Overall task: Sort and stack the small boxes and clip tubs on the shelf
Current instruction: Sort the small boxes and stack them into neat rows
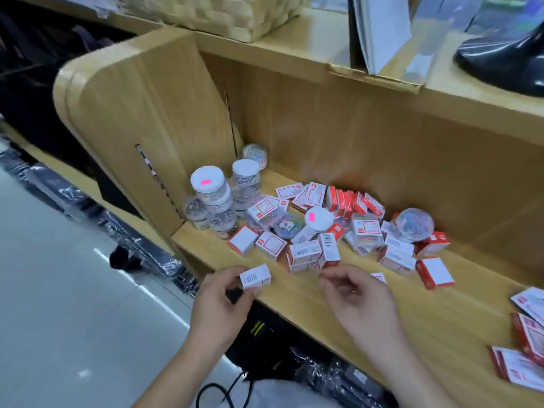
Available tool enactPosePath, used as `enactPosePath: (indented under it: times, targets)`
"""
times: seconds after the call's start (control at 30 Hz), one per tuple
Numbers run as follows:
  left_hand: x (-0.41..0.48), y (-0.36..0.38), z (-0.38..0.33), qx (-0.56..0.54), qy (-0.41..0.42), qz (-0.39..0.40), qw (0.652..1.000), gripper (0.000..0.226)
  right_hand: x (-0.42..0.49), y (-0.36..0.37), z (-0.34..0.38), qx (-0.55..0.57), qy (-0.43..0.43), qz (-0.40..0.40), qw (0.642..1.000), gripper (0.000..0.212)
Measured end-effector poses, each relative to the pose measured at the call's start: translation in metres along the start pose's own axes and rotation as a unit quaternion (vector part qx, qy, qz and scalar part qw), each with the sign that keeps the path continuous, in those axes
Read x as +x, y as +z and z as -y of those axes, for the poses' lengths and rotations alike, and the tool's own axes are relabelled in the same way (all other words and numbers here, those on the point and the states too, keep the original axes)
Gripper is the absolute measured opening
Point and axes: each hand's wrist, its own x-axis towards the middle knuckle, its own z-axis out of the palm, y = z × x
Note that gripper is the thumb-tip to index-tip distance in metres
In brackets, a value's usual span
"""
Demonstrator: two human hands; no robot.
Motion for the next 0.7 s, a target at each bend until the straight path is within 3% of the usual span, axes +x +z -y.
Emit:
enactPosePath:
  times: [0.13,0.23,0.33,0.47,0.57,0.7]
  targets:
    - [0.021,-0.002,0.003,0.025,0.018,-0.036,0.999,0.046,0.012,-0.001,-0.005,-0.090,-0.057,-0.104,0.989,0.044]
    - [0.020,-0.001,-0.003,0.065,0.065,-0.069,0.993,0.053,0.027,-0.005,-0.013,-0.169,-0.054,-0.056,0.983,0.064]
    - [0.011,0.007,-0.026,0.058,0.187,-0.025,0.980,0.054,0.035,0.000,-0.017,-0.200,-0.066,-0.014,0.977,0.073]
    - [0.026,0.035,-0.041,0.101,0.240,0.042,0.964,0.061,0.034,0.004,-0.017,-0.135,-0.047,-0.026,0.989,0.058]
    - [0.033,0.045,-0.039,0.160,0.249,0.047,0.954,0.057,0.032,-0.005,-0.014,-0.081,0.002,-0.046,0.996,0.056]
    - [0.038,0.045,-0.038,0.149,0.262,0.044,0.952,0.054,0.029,-0.028,-0.012,0.019,0.060,-0.063,0.996,0.053]
